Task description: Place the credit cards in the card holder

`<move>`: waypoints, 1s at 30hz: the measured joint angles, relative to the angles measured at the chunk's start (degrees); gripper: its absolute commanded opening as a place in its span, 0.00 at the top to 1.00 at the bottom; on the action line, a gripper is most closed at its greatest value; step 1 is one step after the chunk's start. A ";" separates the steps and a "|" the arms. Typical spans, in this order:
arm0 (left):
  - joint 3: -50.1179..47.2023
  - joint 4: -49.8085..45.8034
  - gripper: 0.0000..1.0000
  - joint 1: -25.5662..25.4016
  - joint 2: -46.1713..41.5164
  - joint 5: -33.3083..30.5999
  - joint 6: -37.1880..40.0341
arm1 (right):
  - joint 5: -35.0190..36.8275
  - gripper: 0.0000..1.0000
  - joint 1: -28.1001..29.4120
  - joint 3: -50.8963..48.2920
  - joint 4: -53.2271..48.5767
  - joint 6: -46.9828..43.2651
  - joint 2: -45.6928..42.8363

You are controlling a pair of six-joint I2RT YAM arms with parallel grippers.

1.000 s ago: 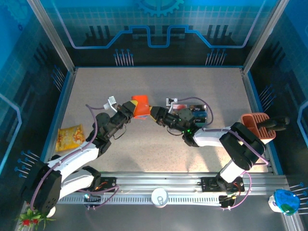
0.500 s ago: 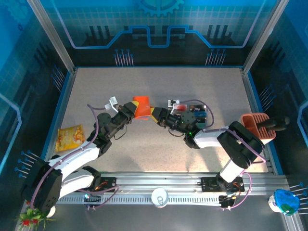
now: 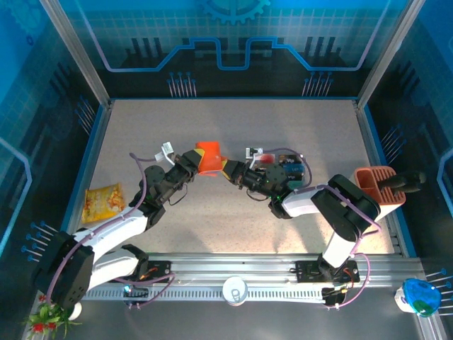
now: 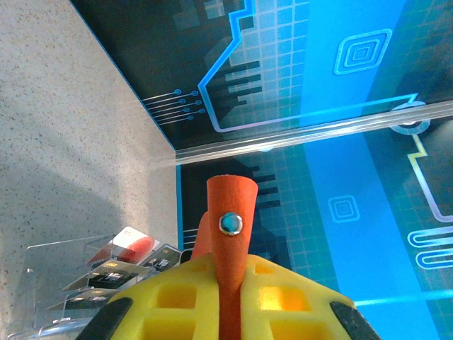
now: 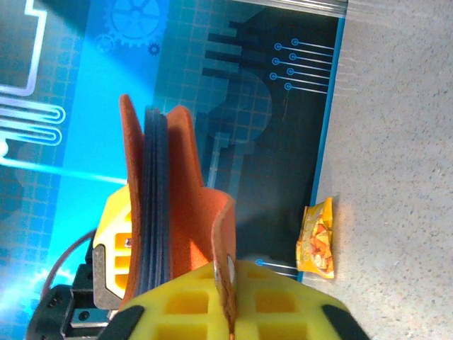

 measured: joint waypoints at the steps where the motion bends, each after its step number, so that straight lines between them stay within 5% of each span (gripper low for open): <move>1: 0.00 0.15 1.00 0.00 0.00 0.00 0.00 | 0.00 1.00 0.00 0.00 0.11 -0.22 0.02; 4: -0.13 0.24 0.90 0.00 0.00 0.00 0.02 | -0.07 1.00 -0.07 -0.02 0.26 -0.13 0.02; 8: -1.25 -0.11 0.59 -0.07 -0.04 0.11 0.20 | -0.22 1.00 -0.09 -0.87 1.14 -0.15 0.02; 12: -2.95 -3.52 0.46 -0.22 -0.98 0.22 1.79 | -0.22 1.00 -0.09 -3.23 3.21 -0.17 0.02; 30: -6.40 -15.61 0.42 -0.22 -5.07 2.19 10.51 | 0.94 1.00 3.74 -13.38 4.04 -4.52 4.79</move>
